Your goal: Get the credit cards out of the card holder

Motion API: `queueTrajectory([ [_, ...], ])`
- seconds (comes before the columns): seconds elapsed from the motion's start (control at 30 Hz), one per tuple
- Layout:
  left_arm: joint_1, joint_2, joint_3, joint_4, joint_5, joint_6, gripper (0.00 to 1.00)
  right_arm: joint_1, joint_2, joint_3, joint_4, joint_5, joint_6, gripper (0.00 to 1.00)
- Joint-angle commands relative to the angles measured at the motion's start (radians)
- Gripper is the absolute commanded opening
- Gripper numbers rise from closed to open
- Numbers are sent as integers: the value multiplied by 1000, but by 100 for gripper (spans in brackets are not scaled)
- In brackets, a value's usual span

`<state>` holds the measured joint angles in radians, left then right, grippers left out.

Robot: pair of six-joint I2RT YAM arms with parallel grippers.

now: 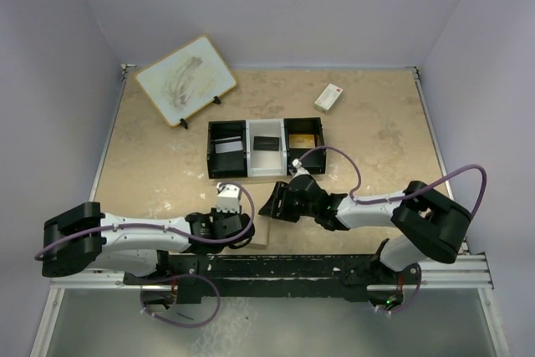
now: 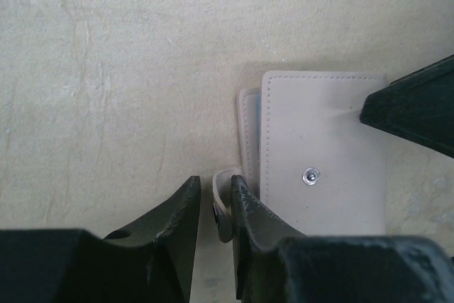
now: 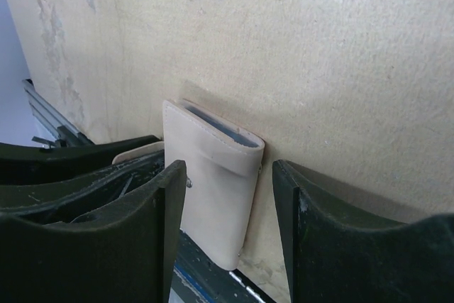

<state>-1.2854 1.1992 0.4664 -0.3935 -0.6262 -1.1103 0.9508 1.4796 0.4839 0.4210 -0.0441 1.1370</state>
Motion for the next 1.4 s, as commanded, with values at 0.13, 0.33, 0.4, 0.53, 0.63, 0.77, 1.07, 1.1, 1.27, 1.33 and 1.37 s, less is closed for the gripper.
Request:
queueTrajectory([
  [0.13, -5, -70, -76, 173, 6, -76, 4, 3, 42, 58, -69, 19, -43, 56],
  [0.33, -5, -137, -74, 163, -1, -75, 0, 2, 42, 86, -83, 3, -60, 59],
  [0.4, -4, -174, -50, 150, -19, -66, 0, 3, 22, 115, -149, 26, -87, 64],
  [0.53, -5, -258, 26, 96, -66, -35, 0, 0, -50, 180, -400, 140, -127, 69],
  [0.63, -5, -274, 45, 148, -87, -24, 0, -14, -139, 193, -509, 207, -161, 73],
  [0.77, -5, -216, 95, 254, -46, 33, 0, -61, -264, 166, -562, 247, -157, 74],
  [1.07, -8, -108, 130, 215, -98, -18, 0, -79, -601, -113, -203, 152, -116, 68],
  [1.1, -8, -129, 112, 188, -112, -33, 0, -80, -595, -126, -152, 140, -117, 65],
  [1.27, -7, -301, -20, -22, -167, -179, 0, -78, -470, -125, -20, -4, -134, 58],
  [1.33, -8, -350, -95, -42, -148, -238, 0, -78, -404, -111, 19, -39, -136, 58],
  [1.37, -8, -365, -123, -43, -140, -263, 0, -78, -368, -95, 34, -58, -149, 57],
])
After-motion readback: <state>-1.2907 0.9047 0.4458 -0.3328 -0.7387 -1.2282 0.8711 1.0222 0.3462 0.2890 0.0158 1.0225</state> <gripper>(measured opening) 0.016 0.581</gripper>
